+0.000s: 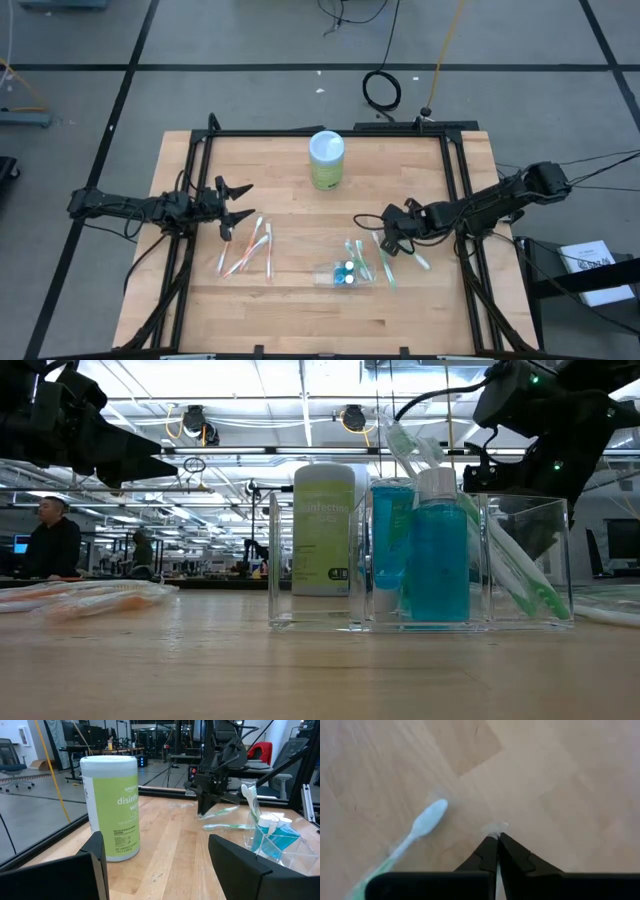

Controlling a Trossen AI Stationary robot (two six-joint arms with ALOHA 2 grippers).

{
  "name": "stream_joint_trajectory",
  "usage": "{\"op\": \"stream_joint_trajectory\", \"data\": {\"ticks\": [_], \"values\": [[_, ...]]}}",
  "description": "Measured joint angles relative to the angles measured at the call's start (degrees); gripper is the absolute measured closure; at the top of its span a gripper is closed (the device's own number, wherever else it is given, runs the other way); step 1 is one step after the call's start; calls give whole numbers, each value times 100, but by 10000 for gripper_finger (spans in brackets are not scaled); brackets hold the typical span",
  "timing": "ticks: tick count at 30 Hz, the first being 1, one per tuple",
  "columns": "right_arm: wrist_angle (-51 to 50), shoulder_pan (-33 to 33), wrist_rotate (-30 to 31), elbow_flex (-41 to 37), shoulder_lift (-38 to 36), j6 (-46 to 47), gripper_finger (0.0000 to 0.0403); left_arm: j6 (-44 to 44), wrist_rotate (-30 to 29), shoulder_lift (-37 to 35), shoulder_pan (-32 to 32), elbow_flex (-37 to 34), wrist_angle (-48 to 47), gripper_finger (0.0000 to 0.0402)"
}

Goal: Pick & Place toothbrushing station
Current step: Put the green toothbrush into the right section of the transparent organizer

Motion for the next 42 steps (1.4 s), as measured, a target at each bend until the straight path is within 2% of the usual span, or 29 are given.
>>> {"op": "stream_joint_trajectory", "data": {"ticks": [11, 20, 30, 39, 42], "values": [[482, 22, 713, 1, -845, -1093, 402, 0, 0, 0, 1, -1, -1, 176], [765, 86, 732, 2, -1408, -1671, 402, 0, 0, 1, 1, 0, -1, 176], [2074, 502, 707, 2, -1669, -2707, 403, 0, 0, 2, 1, -1, -1, 176], [3429, 1266, 674, 2, -1826, -3543, 403, 0, 0, 0, 0, 0, 1, 176], [4047, 1554, 249, 0, -1825, -3940, 403, 0, 0, 0, 0, 0, 1, 176]]}}
